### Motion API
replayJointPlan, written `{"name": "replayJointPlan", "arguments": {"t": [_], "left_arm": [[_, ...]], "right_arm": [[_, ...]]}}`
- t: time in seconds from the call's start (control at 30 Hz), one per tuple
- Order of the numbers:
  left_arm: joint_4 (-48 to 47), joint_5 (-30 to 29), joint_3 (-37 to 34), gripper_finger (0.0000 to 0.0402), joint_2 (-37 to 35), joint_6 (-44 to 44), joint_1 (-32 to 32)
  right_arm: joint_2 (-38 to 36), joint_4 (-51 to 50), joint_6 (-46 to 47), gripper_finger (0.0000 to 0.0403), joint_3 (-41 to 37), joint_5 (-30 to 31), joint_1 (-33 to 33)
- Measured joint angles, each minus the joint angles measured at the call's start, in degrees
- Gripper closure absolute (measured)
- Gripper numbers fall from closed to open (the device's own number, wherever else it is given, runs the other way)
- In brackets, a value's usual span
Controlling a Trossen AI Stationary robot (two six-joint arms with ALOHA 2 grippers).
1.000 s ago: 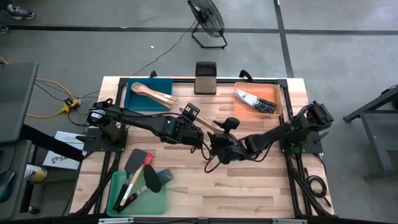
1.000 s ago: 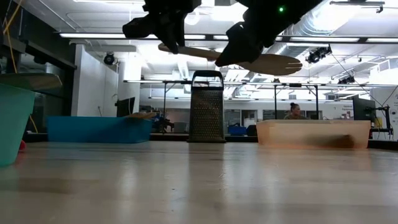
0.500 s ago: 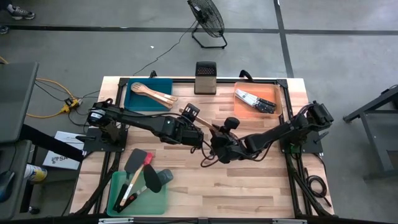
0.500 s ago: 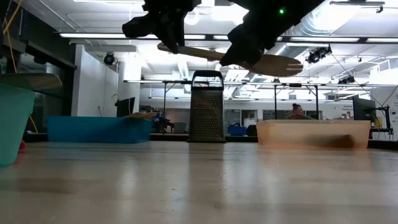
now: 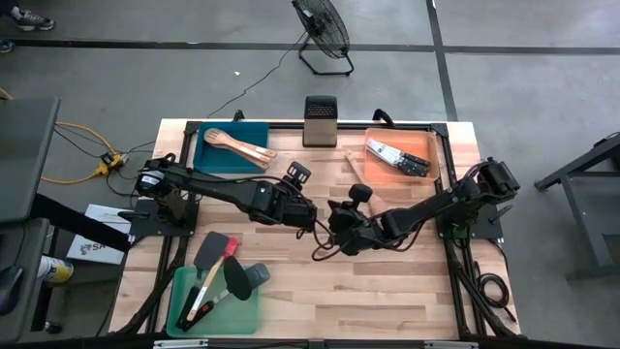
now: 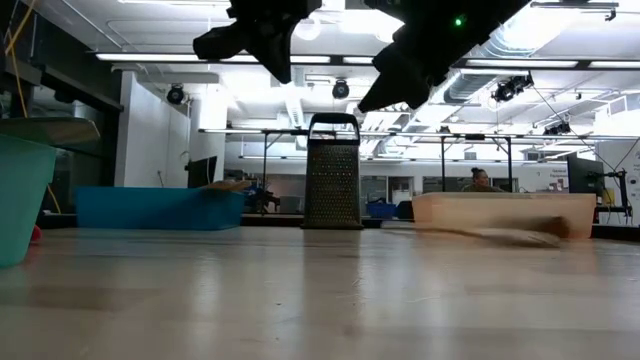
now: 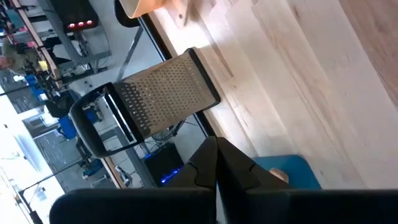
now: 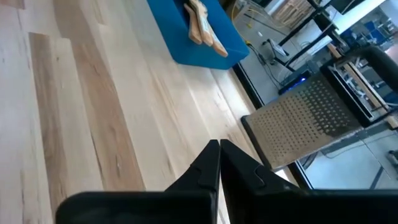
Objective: Pick & Place Kitchen Items
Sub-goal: Put the brown wooden spoon into the blue bin
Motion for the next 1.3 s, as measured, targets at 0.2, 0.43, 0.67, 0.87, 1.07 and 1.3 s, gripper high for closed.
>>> {"name": "replayJointPlan", "arguments": {"t": [0.2,0.43,0.67,0.87,1.07,1.3], "left_arm": [[-0.57,0.12,0.00,0.0400,0.00,-0.42,0.01],[-1.13,4.83,0.00,0.0401,0.00,-3.91,0.08],[-1.16,17.12,-0.09,0.0401,0.00,-11.73,2.53],[-0.38,19.71,-3.64,0.0401,0.00,-13.11,6.14],[0.88,22.76,-7.92,0.0401,-0.04,-14.29,8.09],[6.64,22.99,-13.26,0.0402,-3.95,-14.39,7.85]], "right_arm": [[-1.33,-4.30,6.10,0.0400,0.02,0.65,-0.41],[-6.35,-22.99,32.53,0.0400,0.04,-12.75,-5.90],[-7.31,-37.07,48.07,0.0400,0.04,-26.62,-12.43],[-6.75,-39.15,49.20,0.0388,0.02,-31.26,-16.28],[-6.75,-39.04,48.08,0.0319,-1.07,-34.42,-19.74],[-6.75,-36.74,49.48,0.0222,-6.93,-36.95,-22.53]]}}
